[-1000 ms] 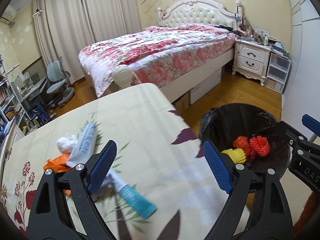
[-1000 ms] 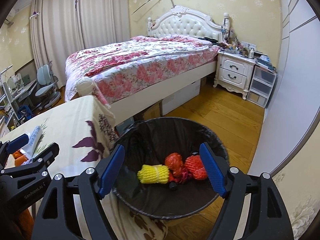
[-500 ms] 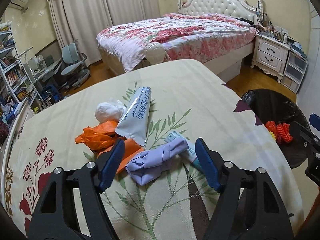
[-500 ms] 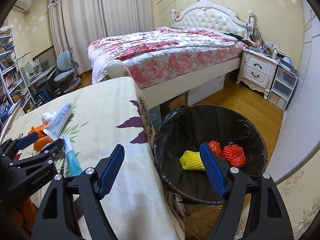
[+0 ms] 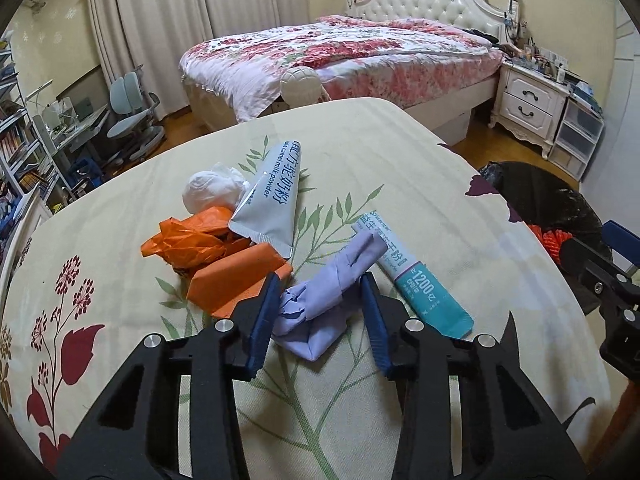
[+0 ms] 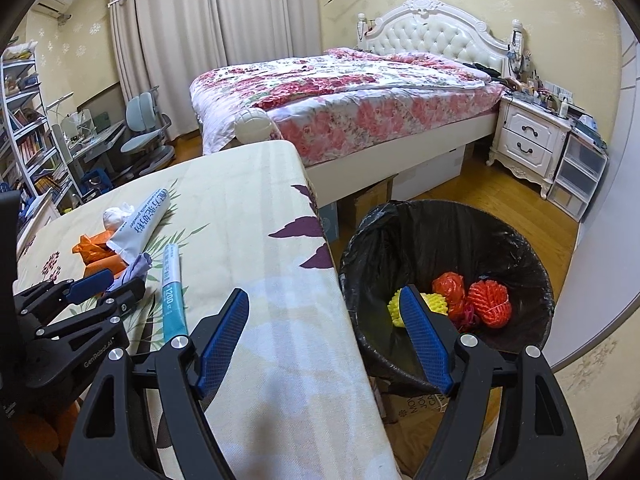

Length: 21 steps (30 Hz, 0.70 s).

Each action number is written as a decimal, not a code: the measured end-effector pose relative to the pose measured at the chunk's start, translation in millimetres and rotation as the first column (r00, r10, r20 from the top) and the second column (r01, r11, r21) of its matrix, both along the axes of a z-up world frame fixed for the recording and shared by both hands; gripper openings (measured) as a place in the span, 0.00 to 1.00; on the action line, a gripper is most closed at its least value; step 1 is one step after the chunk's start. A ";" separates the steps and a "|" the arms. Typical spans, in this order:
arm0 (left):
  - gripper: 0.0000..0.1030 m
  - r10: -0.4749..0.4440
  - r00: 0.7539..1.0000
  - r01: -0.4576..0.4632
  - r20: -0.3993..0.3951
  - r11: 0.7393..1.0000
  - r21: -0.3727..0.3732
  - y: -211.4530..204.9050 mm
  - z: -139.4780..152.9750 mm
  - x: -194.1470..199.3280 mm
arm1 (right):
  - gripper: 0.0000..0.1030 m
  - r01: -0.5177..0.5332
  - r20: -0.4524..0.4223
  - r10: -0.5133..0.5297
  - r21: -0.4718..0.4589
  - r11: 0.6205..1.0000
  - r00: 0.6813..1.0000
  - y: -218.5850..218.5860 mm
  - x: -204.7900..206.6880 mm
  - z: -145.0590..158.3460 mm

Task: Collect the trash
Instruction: 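Move both tools back to the items on the bed, then grasp the lavender cloth with the left tool while the right tool approaches the blue-white tube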

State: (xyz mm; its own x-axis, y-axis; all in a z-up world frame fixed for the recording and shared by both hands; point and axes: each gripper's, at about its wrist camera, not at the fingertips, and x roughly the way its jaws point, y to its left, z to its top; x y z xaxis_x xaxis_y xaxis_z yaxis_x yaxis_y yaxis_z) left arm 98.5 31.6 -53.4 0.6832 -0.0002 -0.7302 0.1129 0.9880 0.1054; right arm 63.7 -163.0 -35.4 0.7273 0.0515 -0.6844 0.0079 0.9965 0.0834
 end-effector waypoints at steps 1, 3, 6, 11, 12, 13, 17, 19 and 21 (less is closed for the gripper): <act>0.27 0.004 1.000 -0.004 0.007 1.000 0.003 1.5 1.4 -3.6 | 0.73 -0.004 -0.002 0.004 0.002 1.000 1.000 1.7 -0.5 -0.8; 0.20 0.001 1.000 0.000 0.020 1.000 -0.003 4.6 4.2 -10.5 | 0.73 -0.014 -0.006 0.014 0.008 1.000 1.000 5.6 -1.7 -2.5; 0.21 0.007 1.000 -0.007 0.011 1.000 -0.010 12.8 4.4 -18.0 | 0.73 -0.034 -0.014 0.034 0.009 0.999 0.999 13.6 -1.3 -4.9; 0.21 0.013 1.000 -0.013 0.020 1.000 -0.008 21.7 4.1 -27.6 | 0.73 -0.064 -0.021 0.064 0.003 0.998 0.998 27.7 -2.9 -8.1; 0.21 0.013 1.000 -0.013 0.022 1.000 -0.008 23.6 3.7 -29.5 | 0.73 -0.070 -0.024 0.070 0.002 0.998 0.997 30.2 -3.3 -8.8; 0.21 0.014 1.000 -0.014 0.023 1.000 -0.012 25.4 4.0 -31.1 | 0.73 -0.075 -0.025 0.075 0.002 0.997 0.997 32.6 -4.2 -9.6; 0.21 0.028 0.999 -0.027 0.018 0.999 -0.041 35.5 5.4 -35.8 | 0.73 -0.095 -0.036 0.095 0.001 0.995 0.995 41.2 -6.9 -14.0; 0.21 0.037 0.999 -0.036 0.016 0.998 -0.050 40.7 5.4 -38.9 | 0.73 -0.103 -0.041 0.103 0.002 0.995 0.994 43.3 -7.8 -15.1; 0.21 0.048 0.999 -0.047 0.014 0.998 -0.052 45.7 5.5 -40.7 | 0.73 -0.105 -0.038 0.105 0.005 0.994 0.994 43.9 -8.8 -14.3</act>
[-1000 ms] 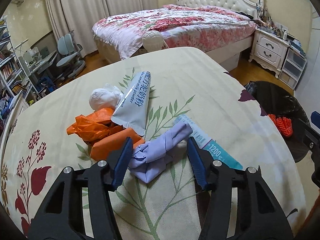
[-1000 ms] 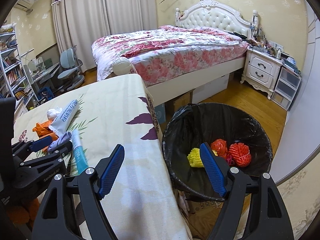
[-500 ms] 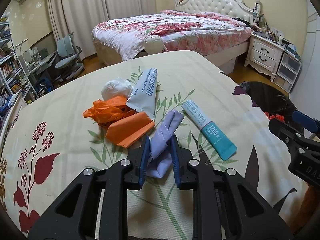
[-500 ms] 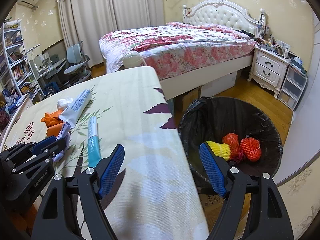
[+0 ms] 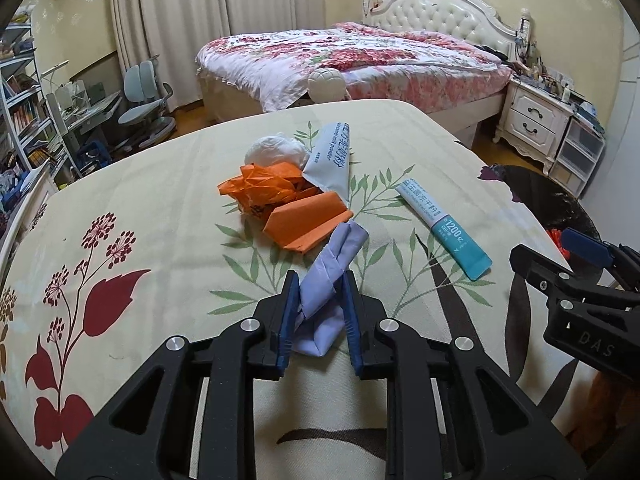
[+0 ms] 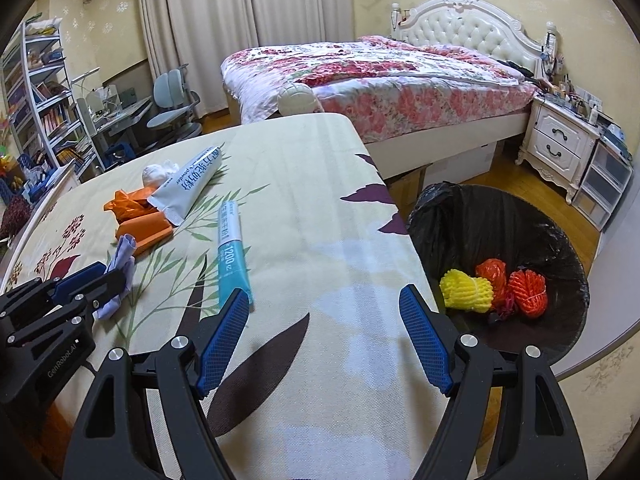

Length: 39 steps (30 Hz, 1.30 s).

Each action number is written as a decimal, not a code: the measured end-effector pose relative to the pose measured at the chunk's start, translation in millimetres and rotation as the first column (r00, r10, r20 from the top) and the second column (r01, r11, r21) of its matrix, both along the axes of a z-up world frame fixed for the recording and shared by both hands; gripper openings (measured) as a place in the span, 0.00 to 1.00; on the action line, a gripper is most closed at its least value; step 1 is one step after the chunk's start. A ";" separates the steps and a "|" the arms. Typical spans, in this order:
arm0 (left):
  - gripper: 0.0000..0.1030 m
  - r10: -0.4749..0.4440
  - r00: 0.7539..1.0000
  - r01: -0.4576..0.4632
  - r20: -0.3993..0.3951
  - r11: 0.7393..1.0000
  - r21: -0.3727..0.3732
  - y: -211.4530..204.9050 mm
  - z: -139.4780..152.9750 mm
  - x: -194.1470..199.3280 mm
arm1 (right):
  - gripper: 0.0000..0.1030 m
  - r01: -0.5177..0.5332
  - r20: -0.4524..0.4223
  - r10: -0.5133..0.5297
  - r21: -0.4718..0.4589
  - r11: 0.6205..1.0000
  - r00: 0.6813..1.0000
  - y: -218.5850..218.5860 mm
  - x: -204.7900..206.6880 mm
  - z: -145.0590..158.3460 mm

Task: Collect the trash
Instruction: 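Grasp the lavender cloth with the left tool while the right tool approaches the blue-white tube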

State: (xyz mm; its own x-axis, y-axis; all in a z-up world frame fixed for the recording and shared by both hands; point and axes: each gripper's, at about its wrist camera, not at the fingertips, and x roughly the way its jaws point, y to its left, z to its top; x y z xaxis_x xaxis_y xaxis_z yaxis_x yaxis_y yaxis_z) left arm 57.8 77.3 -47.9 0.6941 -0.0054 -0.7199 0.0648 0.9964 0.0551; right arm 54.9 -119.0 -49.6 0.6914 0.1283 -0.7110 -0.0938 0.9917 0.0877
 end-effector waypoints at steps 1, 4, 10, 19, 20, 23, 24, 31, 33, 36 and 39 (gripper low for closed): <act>0.22 0.005 1.000 -0.005 -0.001 1.000 -0.003 1.8 0.6 -0.5 | 0.73 0.000 0.000 0.000 0.003 1.000 1.000 -0.2 -0.1 0.5; 0.22 0.025 1.000 -0.025 -0.008 0.999 -0.020 11.5 1.2 -3.6 | 0.73 -0.002 -0.006 0.002 0.013 1.000 1.000 -0.8 -0.2 -0.9; 0.41 0.056 0.998 -0.057 -0.021 0.997 -0.047 27.3 3.1 -4.7 | 0.73 0.006 -0.017 -0.006 0.033 0.999 1.000 -3.7 0.4 -2.8; 0.55 0.069 0.993 -0.080 -0.095 0.990 -0.113 45.1 -6.1 5.5 | 0.73 0.005 -0.024 -0.005 0.030 1.000 1.000 -2.9 1.0 -3.9; 0.55 0.064 0.993 -0.077 -0.103 0.990 -0.121 46.0 -6.9 6.6 | 0.73 0.006 -0.024 -0.005 0.028 1.000 1.000 -2.6 1.0 -4.0; 0.55 0.046 0.993 -0.060 -0.109 0.990 -0.131 45.4 -7.6 8.4 | 0.73 0.005 -0.024 -0.004 0.028 1.000 1.000 -2.7 1.0 -4.0; 0.55 0.039 0.993 -0.053 -0.110 0.990 -0.129 44.2 -8.2 8.3 | 0.73 0.005 -0.024 -0.004 0.028 1.000 1.000 -2.7 0.9 -3.9; 0.34 -0.006 0.995 -0.003 -0.095 0.996 -0.093 37.2 -10.5 2.6 | 0.73 -0.005 -0.027 0.005 0.009 1.000 1.000 1.1 -0.2 -5.5; 0.34 -0.004 0.996 -0.005 -0.094 0.995 -0.098 39.4 -10.6 1.6 | 0.73 -0.010 -0.025 0.010 0.002 1.000 1.000 5.2 0.2 -4.2; 0.33 0.016 0.996 -0.025 -0.093 0.995 -0.092 45.1 -10.4 -0.1 | 0.73 -0.023 -0.024 0.023 -0.005 1.000 0.999 10.2 -1.3 -2.9; 0.33 0.048 0.995 -0.056 -0.093 0.995 -0.086 56.5 -10.6 -2.9 | 0.73 -0.040 -0.019 0.040 -0.009 0.999 0.999 16.0 -3.3 0.2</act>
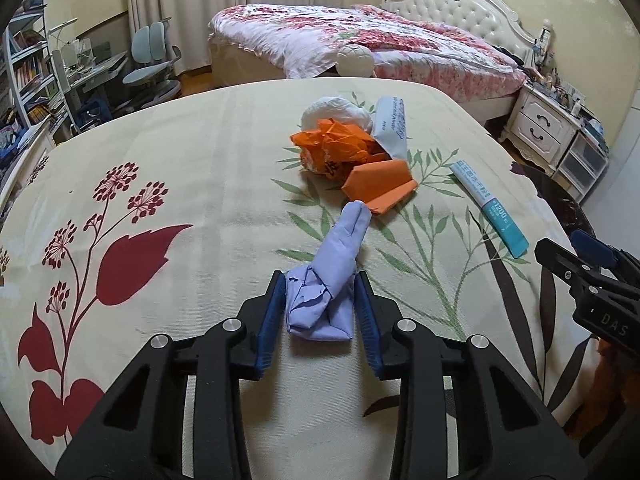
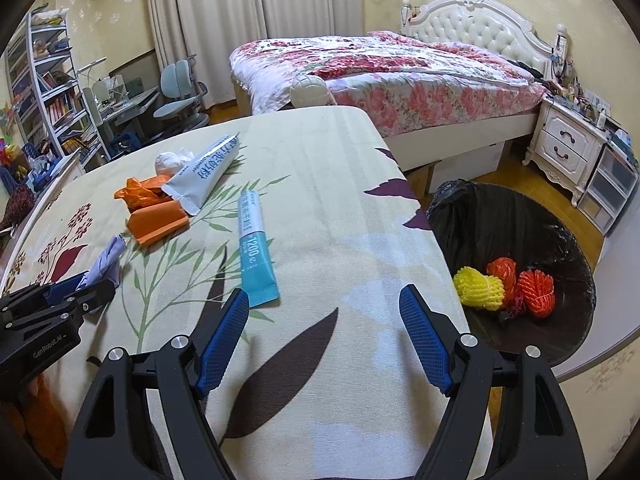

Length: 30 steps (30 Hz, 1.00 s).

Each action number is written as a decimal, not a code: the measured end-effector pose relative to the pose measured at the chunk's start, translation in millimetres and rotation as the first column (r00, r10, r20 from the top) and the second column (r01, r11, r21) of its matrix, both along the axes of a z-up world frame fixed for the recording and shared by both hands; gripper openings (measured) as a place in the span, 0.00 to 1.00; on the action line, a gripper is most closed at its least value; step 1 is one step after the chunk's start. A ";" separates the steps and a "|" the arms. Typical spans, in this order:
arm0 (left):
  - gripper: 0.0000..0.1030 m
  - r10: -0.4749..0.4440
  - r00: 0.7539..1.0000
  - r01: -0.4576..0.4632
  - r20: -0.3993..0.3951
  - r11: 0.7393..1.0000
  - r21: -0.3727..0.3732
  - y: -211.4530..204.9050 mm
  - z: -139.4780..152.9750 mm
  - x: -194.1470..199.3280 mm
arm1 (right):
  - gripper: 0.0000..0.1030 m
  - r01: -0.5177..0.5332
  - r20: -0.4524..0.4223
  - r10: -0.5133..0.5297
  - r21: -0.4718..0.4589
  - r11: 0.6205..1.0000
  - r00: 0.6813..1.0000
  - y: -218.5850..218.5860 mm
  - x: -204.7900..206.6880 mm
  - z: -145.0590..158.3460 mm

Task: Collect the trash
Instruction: 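Grasp the lavender cloth with the left tool while the right tool approaches the blue-white tube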

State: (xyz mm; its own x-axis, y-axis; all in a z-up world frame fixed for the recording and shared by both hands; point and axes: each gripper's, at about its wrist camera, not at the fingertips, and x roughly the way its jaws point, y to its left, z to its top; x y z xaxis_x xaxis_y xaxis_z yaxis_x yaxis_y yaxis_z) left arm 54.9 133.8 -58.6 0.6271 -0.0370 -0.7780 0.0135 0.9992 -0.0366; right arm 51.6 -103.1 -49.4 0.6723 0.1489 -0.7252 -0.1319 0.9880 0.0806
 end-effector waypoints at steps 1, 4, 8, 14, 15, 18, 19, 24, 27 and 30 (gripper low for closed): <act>0.33 0.010 1.000 -0.010 0.000 1.000 0.004 3.0 0.3 0.1 | 0.73 -0.005 0.003 0.005 -0.001 1.000 1.000 2.9 -0.4 1.4; 0.33 0.050 0.999 -0.050 0.001 0.999 0.017 18.1 0.6 -0.1 | 0.73 -0.025 0.009 0.025 -0.010 1.000 1.000 10.0 0.3 4.4; 0.33 0.103 0.995 -0.103 -0.001 0.995 0.016 38.8 0.9 0.5 | 0.73 -0.054 0.011 0.054 -0.034 0.998 0.998 23.7 10.7 4.0; 0.33 0.175 0.985 -0.175 -0.002 0.985 0.001 68.7 0.5 1.2 | 0.56 -0.073 -0.048 0.070 -0.064 0.995 0.996 39.5 40.9 -7.9; 0.33 0.184 0.983 -0.184 -0.002 0.983 0.001 72.2 0.3 1.0 | 0.53 -0.076 -0.062 0.072 -0.064 0.995 0.995 40.8 44.9 -10.0; 0.33 0.210 0.978 -0.210 -0.004 0.978 -0.017 83.0 0.5 1.9 | 0.42 -0.088 -0.064 0.084 -0.056 0.995 0.994 44.6 49.0 -9.4; 0.33 0.214 0.977 -0.214 -0.003 0.977 -0.021 84.1 0.2 1.6 | 0.37 -0.092 -0.064 0.089 -0.055 0.994 0.994 46.8 48.6 -8.2; 0.33 0.214 0.977 -0.214 0.003 0.977 -0.023 84.7 -0.6 0.5 | 0.21 -0.109 -0.063 0.105 -0.049 0.993 0.992 53.5 39.5 -6.9; 0.33 0.215 0.977 -0.215 0.004 0.976 -0.031 84.9 -0.5 0.0 | 0.21 -0.104 -0.060 0.100 -0.053 0.993 0.993 55.3 35.3 -5.3; 0.33 0.214 0.977 -0.214 0.007 0.976 -0.035 84.4 0.3 -1.4 | 0.20 -0.099 -0.054 0.096 -0.055 0.994 0.994 55.7 28.0 -4.7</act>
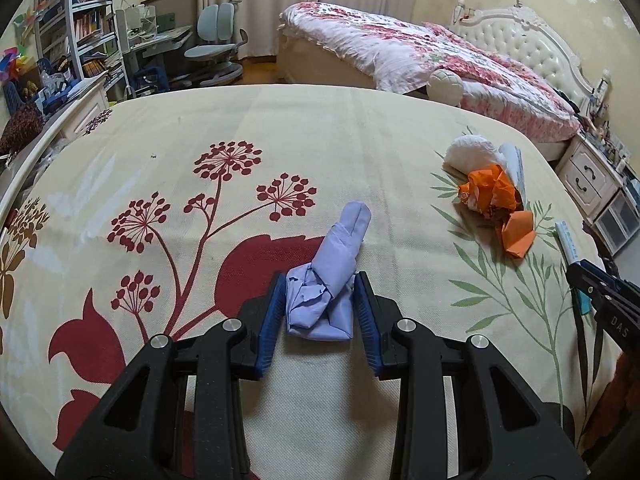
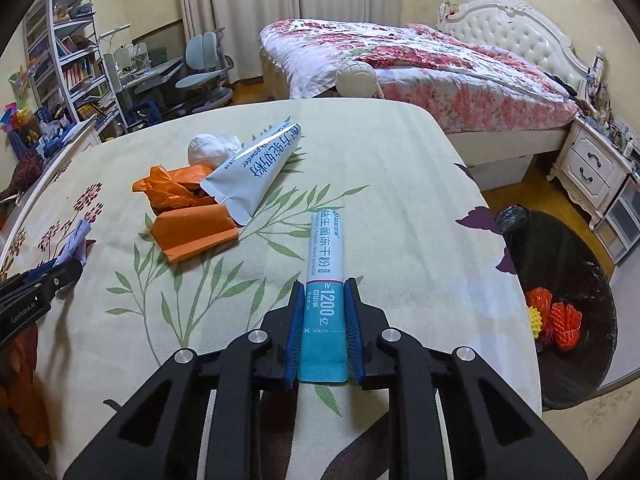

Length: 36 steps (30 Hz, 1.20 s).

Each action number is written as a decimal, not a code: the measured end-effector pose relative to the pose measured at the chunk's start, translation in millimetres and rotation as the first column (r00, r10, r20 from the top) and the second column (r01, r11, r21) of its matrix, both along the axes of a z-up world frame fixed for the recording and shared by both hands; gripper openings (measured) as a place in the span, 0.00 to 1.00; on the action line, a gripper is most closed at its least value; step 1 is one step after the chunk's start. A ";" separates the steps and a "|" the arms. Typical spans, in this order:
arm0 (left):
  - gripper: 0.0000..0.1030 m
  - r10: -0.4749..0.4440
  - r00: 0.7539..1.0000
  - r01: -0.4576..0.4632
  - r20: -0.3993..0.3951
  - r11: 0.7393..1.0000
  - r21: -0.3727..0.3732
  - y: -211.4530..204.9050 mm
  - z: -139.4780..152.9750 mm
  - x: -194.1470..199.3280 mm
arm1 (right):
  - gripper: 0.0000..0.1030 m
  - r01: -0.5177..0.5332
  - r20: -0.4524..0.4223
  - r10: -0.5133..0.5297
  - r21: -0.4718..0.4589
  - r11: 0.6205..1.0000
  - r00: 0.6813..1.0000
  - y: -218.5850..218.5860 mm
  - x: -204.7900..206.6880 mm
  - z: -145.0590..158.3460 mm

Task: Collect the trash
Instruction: 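Grasp the lavender cloth with the left tool while the right tool approaches the blue-white tube, then grasp the blue-white tube with the right tool, then carry the lavender cloth and blue-white tube over the trash bin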

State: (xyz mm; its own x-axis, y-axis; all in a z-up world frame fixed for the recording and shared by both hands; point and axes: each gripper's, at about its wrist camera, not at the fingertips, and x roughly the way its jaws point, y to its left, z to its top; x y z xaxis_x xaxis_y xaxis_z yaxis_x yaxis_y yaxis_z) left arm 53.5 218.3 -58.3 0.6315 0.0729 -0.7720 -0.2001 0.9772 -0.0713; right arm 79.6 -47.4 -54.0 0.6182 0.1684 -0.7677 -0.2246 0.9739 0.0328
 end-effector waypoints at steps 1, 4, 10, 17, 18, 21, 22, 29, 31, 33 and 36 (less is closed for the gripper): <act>0.33 -0.001 1.000 0.001 0.002 1.000 -0.002 -0.1 0.3 -0.8 | 0.20 0.001 0.002 -0.001 -0.002 1.000 1.000 0.1 -2.3 0.3; 0.33 -0.005 1.000 0.005 0.015 1.000 -0.006 0.1 2.6 -3.6 | 0.20 0.002 0.006 -0.002 -0.002 1.000 1.000 0.1 -8.7 1.9; 0.33 -0.014 0.999 0.014 0.030 1.000 -0.015 -4.8 5.3 -10.3 | 0.20 -0.004 0.028 0.004 0.001 1.000 1.000 2.1 -18.5 10.8; 0.33 -0.040 0.998 0.042 0.055 0.998 -0.040 -19.6 12.3 -18.0 | 0.20 0.003 0.045 -0.004 0.009 1.000 0.999 -3.9 -25.7 16.6; 0.33 -0.046 0.997 0.048 0.060 0.998 -0.040 -22.9 13.8 -18.8 | 0.20 0.006 0.048 -0.007 0.011 1.000 0.999 -5.4 -26.1 17.7; 0.33 -0.070 0.995 0.073 0.077 0.997 -0.035 -34.5 18.6 -22.0 | 0.20 0.016 0.056 -0.016 0.017 1.000 0.998 -10.6 -29.0 21.0; 0.33 -0.080 0.994 0.083 0.081 0.996 -0.036 -39.2 20.3 -22.7 | 0.20 0.019 0.060 -0.020 0.020 1.000 0.998 -12.7 -30.6 22.3; 0.33 -0.144 0.984 0.149 0.108 0.988 -0.036 -72.4 27.9 -23.8 | 0.20 0.054 0.090 -0.058 0.040 0.998 0.994 -32.4 -36.4 33.5; 0.33 -0.167 0.979 0.173 0.116 0.984 -0.036 -84.4 29.6 -23.0 | 0.20 0.070 0.100 -0.074 0.045 0.997 0.992 -40.7 -38.3 37.0; 0.33 -0.192 0.974 0.198 0.122 0.980 -0.033 -96.7 31.4 -20.8 | 0.20 0.089 0.108 -0.093 0.048 0.995 0.990 -49.5 -38.4 40.5; 0.33 -0.232 0.964 0.238 0.130 0.971 -0.034 -117.2 33.1 -15.9 | 0.20 0.124 0.120 -0.129 0.052 0.991 0.984 -65.6 -38.5 44.9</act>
State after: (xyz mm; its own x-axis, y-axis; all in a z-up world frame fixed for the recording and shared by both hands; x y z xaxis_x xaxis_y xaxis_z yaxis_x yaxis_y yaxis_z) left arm 37.7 101.1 -25.1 0.7171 -0.1249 -0.6857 0.0482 0.9903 -0.1300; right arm 41.1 -113.0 -9.2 0.7260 0.1145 -0.6781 -0.1045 0.9930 0.0559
